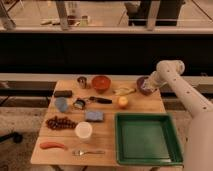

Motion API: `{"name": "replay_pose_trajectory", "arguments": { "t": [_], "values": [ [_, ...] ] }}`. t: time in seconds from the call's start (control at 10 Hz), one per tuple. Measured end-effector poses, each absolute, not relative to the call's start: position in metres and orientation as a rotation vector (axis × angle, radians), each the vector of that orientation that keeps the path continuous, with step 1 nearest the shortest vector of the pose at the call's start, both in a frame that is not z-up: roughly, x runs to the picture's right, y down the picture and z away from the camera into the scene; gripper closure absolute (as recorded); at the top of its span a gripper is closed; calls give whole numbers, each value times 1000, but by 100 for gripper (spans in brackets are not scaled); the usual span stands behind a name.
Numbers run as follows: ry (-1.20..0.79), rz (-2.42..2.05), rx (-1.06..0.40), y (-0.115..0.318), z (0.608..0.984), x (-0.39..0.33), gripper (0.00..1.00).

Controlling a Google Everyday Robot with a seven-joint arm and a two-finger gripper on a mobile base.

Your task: Wipe purple bowl with towel

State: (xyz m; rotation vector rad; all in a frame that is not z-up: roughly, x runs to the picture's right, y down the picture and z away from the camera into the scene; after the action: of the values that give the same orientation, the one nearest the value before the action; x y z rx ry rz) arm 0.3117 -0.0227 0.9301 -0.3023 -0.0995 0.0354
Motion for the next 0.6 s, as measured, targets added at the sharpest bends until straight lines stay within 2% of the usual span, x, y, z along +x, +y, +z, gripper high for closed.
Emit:
{"name": "replay_pose_trajectory", "arguments": {
  "t": [0.6],
  "values": [
    [-83,75,-337,-14,947,325,98]
  ]
}}
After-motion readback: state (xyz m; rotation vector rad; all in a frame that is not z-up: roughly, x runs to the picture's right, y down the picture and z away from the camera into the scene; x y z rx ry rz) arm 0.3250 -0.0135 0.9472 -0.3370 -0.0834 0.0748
